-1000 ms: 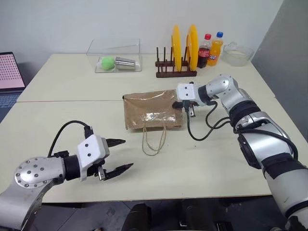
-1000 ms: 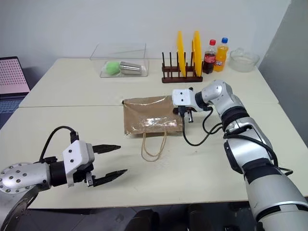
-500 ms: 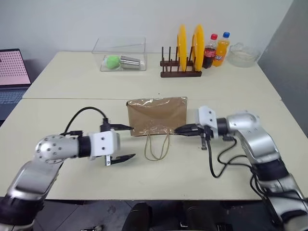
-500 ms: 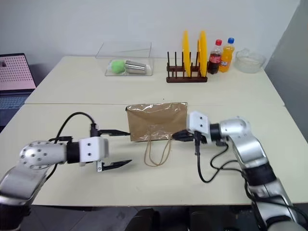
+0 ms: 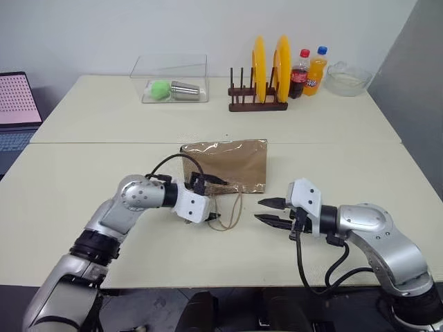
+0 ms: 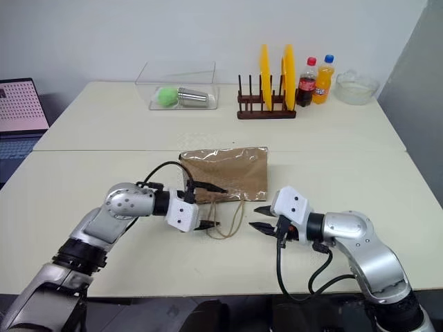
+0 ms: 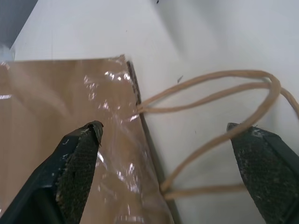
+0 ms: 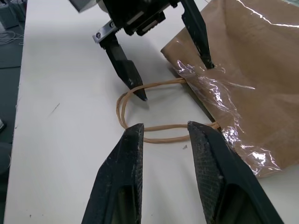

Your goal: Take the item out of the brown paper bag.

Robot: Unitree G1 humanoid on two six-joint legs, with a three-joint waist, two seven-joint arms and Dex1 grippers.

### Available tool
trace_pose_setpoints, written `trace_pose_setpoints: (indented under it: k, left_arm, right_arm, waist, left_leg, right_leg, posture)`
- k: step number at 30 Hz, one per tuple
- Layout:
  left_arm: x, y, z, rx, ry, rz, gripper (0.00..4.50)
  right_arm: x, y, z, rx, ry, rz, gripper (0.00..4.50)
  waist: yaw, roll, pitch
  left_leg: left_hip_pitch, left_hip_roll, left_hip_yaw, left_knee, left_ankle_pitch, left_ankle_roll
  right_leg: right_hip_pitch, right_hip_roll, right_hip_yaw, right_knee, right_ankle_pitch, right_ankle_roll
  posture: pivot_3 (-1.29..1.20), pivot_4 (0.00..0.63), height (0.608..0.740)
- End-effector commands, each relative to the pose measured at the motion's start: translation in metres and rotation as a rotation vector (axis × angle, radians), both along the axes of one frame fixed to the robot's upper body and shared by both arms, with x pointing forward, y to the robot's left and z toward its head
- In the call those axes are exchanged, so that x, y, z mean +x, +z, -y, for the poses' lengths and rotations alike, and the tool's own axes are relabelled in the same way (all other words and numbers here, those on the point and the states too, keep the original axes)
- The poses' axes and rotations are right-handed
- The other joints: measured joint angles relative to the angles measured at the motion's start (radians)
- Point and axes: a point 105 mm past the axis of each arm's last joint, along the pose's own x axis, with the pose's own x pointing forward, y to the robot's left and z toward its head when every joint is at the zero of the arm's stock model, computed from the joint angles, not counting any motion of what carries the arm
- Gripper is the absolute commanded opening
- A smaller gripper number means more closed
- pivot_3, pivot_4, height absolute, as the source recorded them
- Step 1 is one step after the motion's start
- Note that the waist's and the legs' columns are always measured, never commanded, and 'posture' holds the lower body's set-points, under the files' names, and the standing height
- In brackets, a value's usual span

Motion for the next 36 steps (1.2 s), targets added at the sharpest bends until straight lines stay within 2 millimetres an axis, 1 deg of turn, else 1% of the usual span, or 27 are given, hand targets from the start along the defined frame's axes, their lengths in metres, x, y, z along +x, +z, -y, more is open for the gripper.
trace_pose_setpoints:
  k: [1,2,7,12,14,19,20,23,25,29,35,36]
  left_arm:
    - [-0.004,0.0,0.009,0.003,-0.061,0.018,4.11]
    - [-0.005,-0.001,0.01,0.003,-0.069,0.011,3.89]
    - [-0.005,0.0,0.009,0.002,-0.07,-0.011,2.26]
    - [0.0,0.011,0.009,-0.079,-0.01,-0.078,0.59]
    - [0.002,0.018,0.01,-0.133,0.025,-0.117,0.04]
    - [0.012,0.04,0.012,-0.246,0.109,-0.181,0.04]
    - [0.016,0.047,0.013,-0.281,0.131,-0.184,0.04]
    - [0.024,0.062,0.015,-0.34,0.166,-0.191,0.04]
    - [0.028,0.069,0.017,-0.37,0.179,-0.199,0.04]
    - [0.031,0.073,0.018,-0.379,0.187,-0.206,0.04]
    - [0.035,0.073,0.016,-0.372,0.181,-0.207,0.04]
    - [0.036,0.073,0.016,-0.37,0.179,-0.206,0.01]
  right_arm:
    - [-0.003,0.013,0.002,0.015,-0.011,0.047,1.56]
    - [-0.003,0.013,0.002,0.014,-0.014,0.048,1.56]
    - [-0.006,0.013,0.004,0.002,-0.012,0.05,1.56]
    - [-0.009,0.012,0.001,-0.005,0.021,0.053,1.56]
    - [-0.011,0.014,-0.003,-0.002,0.045,0.063,1.56]
    - [-0.016,0.012,-0.016,-0.022,0.133,0.097,1.56]
    - [-0.016,0.009,-0.018,-0.045,0.158,0.115,1.56]
    - [-0.016,0.004,-0.023,-0.086,0.204,0.152,1.56]
    - [-0.015,0.001,-0.032,-0.093,0.239,0.196,1.56]
    - [-0.011,-0.005,-0.047,-0.123,0.28,0.285,1.56]
    - [0.007,-0.013,-0.069,-0.16,0.283,0.405,1.56]
    - [0.009,-0.015,-0.072,-0.161,0.285,0.41,1.73]
  waist:
    - [0.0,0.0,0.0]
    - [0.0,0.0,0.0]
    - [0.0,0.0,0.0]
    - [0.0,0.0,0.0]
    - [-0.001,0.0,0.0]
    - [-0.001,0.0,0.0]
    - [-0.001,0.0,0.0]
    - [-0.001,0.0,0.0]
    - [-0.001,0.0,0.0]
    - [-0.003,0.0,0.0]
    - [-0.003,-0.001,0.0]
    - [-0.003,-0.001,0.0]
  left_leg:
    - [0.0,0.0,0.0,0.0,0.0,0.0]
    - [0.0,0.0,0.0,0.0,0.0,0.0]
    - [0.0,0.0,-0.001,0.0,0.0,0.0]
    - [0.0,0.0,-0.001,0.0,0.0,0.0]
    - [0.0,0.0,-0.001,0.0,0.0,0.0]
    - [0.0,0.0,-0.001,0.001,0.0,0.0]
    - [0.0,0.0,-0.001,0.001,0.0,0.0]
    - [0.0,0.0,-0.001,0.001,0.0,0.0]
    - [0.0,0.0,-0.001,0.001,0.0,0.0]
    - [0.0,0.0,-0.002,0.001,0.0,0.0]
    - [0.0,0.0,-0.001,0.002,0.0,0.0]
    - [0.0,0.0,-0.001,0.002,0.0,0.0]
  right_leg:
    - [0.0,0.0,0.0,0.0,0.0,0.0]
    - [0.0,0.0,0.0,0.0,0.0,0.0]
    - [0.0,0.0,0.0,0.0,0.0,0.0]
    - [0.0,0.0,-0.001,0.0,0.0,0.0]
    - [0.0,0.0,-0.001,0.0,0.0,0.0]
    - [0.001,0.0,-0.001,0.0,0.0,0.0]
    - [0.001,0.0,-0.001,0.0,0.0,0.0]
    - [0.001,0.001,-0.001,0.0,0.0,0.0]
    - [0.001,0.0,-0.001,0.0,0.0,0.001]
    - [0.001,0.001,-0.001,0.001,0.0,0.001]
    - [0.001,0.001,-0.001,0.001,0.0,0.0]
    - [0.001,0.001,-0.001,0.001,0.0,0.0]
  posture:
    - [0.0,0.15,0.74]
    - [0.0,0.15,0.74]
    - [0.0,0.15,0.74]
    - [0.0,0.15,0.74]
    - [0.0,0.15,0.74]
    - [0.0,0.15,0.74]
    - [0.0,0.15,0.74]
    - [0.0,0.15,0.74]
    - [0.0,0.15,0.74]
    - [0.0,0.15,0.74]
    - [0.0,0.15,0.74]
    - [0.0,0.15,0.74]
